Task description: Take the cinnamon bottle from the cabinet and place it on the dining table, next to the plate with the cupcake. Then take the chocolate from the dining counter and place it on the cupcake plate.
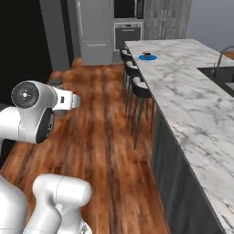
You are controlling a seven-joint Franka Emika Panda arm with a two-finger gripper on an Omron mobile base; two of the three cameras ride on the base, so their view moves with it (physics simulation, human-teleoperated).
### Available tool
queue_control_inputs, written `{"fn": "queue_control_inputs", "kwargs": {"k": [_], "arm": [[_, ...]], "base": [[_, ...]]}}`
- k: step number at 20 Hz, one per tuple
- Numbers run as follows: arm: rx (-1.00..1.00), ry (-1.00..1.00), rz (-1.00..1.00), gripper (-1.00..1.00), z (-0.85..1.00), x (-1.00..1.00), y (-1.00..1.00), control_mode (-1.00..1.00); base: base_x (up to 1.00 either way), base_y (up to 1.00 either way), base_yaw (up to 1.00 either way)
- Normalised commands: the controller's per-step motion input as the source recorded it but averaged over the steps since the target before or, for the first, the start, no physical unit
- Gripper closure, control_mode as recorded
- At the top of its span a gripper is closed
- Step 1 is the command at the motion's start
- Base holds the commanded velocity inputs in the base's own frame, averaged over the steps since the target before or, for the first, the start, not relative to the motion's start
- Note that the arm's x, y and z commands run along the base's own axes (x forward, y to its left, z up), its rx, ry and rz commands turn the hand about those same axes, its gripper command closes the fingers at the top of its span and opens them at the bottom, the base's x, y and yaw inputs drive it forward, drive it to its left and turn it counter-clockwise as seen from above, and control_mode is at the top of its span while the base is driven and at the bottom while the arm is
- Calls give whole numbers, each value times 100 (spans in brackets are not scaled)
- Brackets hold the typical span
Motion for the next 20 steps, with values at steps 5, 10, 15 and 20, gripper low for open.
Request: {"fn": "queue_control_inputs", "kwargs": {"k": [5,10,15,20], "arm": [[0,0,0,100,0,0,0,100],[0,0,0,100,0,0,0,100],[0,0,0,100,0,0,0,100],[0,0,0,100,0,0,0,100]], "base": [[100,61,-30],[100,54,-46],[100,71,-50],[100,86,-45]]}}
